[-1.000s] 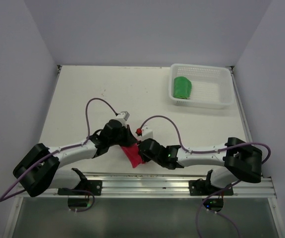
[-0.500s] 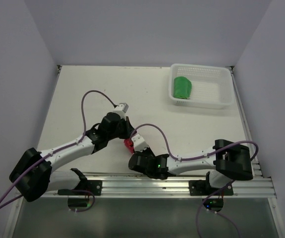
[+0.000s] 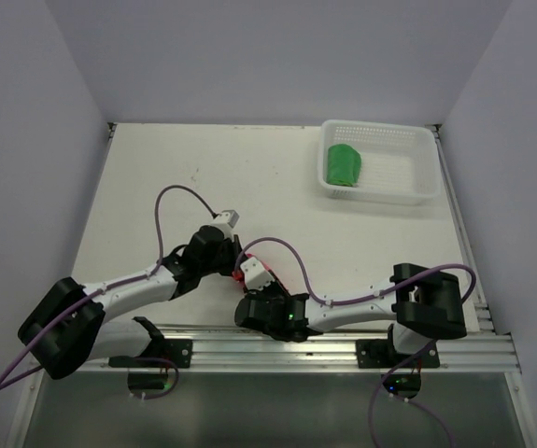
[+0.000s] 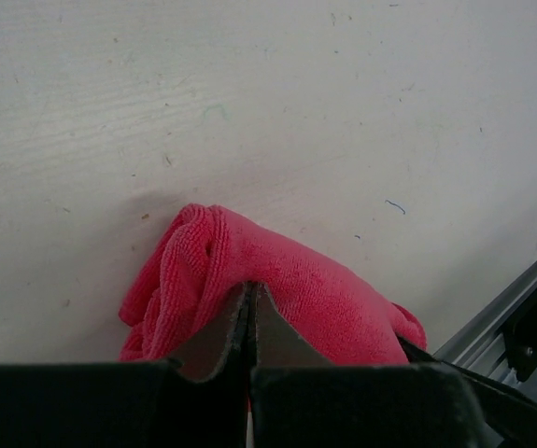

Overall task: Roll the towels
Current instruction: Roll the towel, then place the rolled towel into the container

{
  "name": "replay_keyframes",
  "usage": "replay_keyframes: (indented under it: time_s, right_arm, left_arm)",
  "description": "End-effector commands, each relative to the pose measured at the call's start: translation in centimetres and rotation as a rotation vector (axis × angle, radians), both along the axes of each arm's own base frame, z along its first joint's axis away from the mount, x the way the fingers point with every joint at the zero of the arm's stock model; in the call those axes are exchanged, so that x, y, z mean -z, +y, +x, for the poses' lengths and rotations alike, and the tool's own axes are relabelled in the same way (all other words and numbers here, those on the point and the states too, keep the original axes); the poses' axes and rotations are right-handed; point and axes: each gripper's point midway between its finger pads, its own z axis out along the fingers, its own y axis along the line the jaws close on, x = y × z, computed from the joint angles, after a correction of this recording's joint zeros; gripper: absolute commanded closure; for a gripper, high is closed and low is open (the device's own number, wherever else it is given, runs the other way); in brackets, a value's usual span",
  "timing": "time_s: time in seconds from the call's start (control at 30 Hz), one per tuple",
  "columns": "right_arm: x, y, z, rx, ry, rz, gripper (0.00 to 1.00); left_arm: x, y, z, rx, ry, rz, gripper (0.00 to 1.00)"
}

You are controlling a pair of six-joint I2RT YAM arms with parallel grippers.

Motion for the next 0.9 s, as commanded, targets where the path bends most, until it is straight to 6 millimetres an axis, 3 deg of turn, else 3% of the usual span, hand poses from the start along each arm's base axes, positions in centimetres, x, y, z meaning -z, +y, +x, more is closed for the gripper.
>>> replay_keyframes:
  time_s: [0.0, 0.23, 0.37, 0.6, 0.87]
  right_arm:
    - [-1.0, 0.4, 0.0, 0.016, -0.005, 0.027, 0.60]
    - [-2.8, 1.5, -0.5, -0.037, 0.042, 0.101, 0.33]
    - [-4.2, 2.9, -0.8, -0.105, 0.129, 0.231, 0.17]
    - [-4.2, 2.9, 0.6, -0.145, 0.325, 0.400, 0.11]
    - [-0.7, 3.3, 1.2, -0.170, 0.436, 0.314, 0.10]
  left_arm:
    - [2.1, 0.6, -1.3, 0.000, 0.046, 0.014, 1.00]
    - [2.5, 1.2, -1.7, -0.012, 0.044, 0.016, 1.00]
    - [2.6, 1.3, -1.8, -0.013, 0.044, 0.018, 1.00]
    - [2.8, 1.4, -2.0, -0.016, 0.044, 0.008, 1.00]
    - [2.7, 1.5, -2.0, -0.017, 0.039, 0.003, 1.00]
